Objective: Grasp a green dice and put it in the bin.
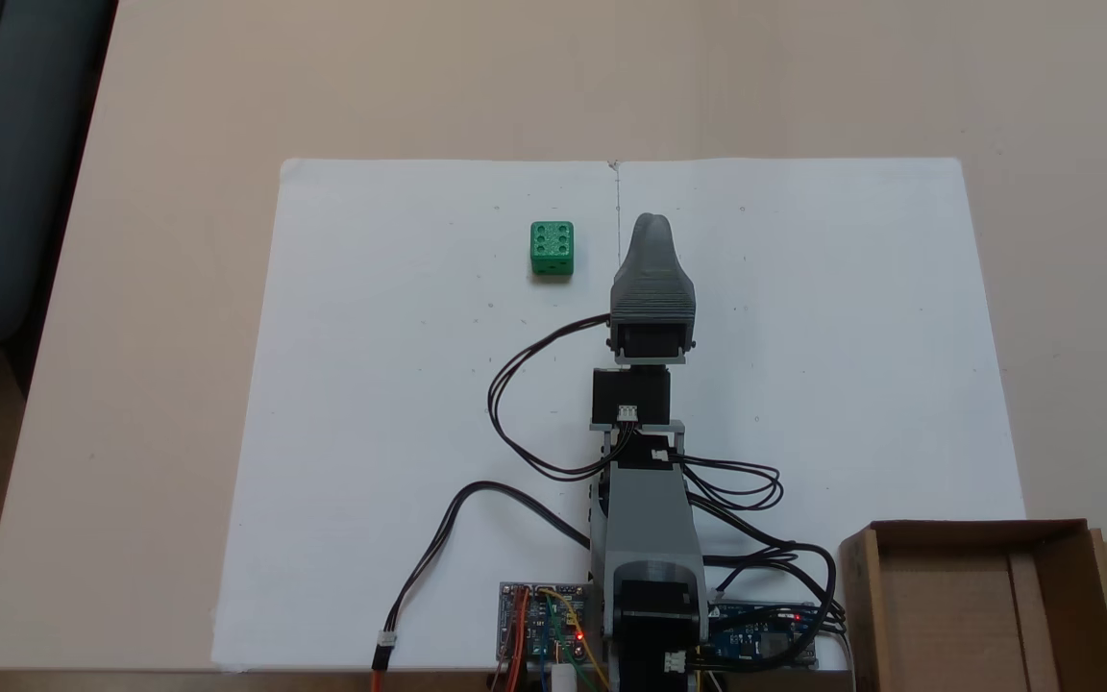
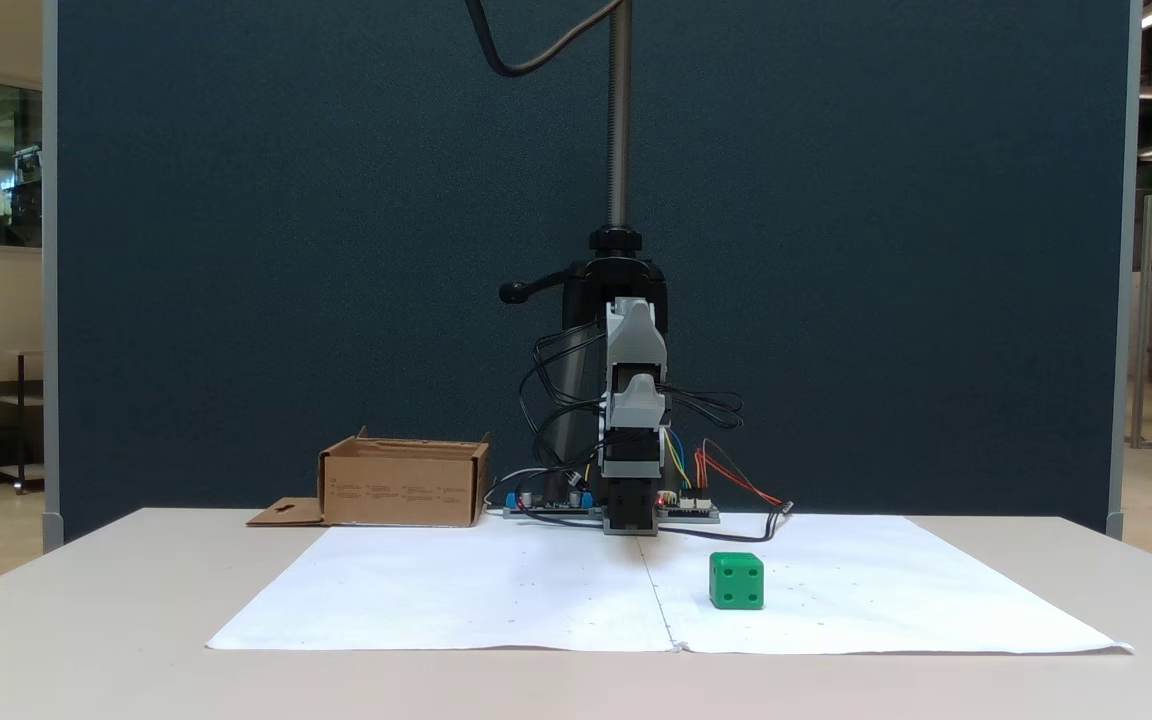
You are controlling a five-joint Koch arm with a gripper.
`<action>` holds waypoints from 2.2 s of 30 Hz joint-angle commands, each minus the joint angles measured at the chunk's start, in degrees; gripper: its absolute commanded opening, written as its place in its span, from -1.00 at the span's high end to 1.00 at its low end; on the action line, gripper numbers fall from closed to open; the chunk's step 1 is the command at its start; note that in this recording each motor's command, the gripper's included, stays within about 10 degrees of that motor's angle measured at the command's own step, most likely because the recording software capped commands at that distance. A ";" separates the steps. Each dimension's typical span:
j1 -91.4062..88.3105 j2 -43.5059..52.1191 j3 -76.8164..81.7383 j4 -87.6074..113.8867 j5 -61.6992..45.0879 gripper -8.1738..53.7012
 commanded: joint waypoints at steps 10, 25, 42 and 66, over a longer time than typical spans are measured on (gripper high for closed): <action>-0.09 6.24 3.78 4.83 -1.23 -0.72; -0.09 6.33 3.78 4.83 -1.23 -0.72; 2.55 6.33 3.78 8.09 -1.32 -0.68; 4.39 6.42 -34.54 65.28 -1.41 -0.67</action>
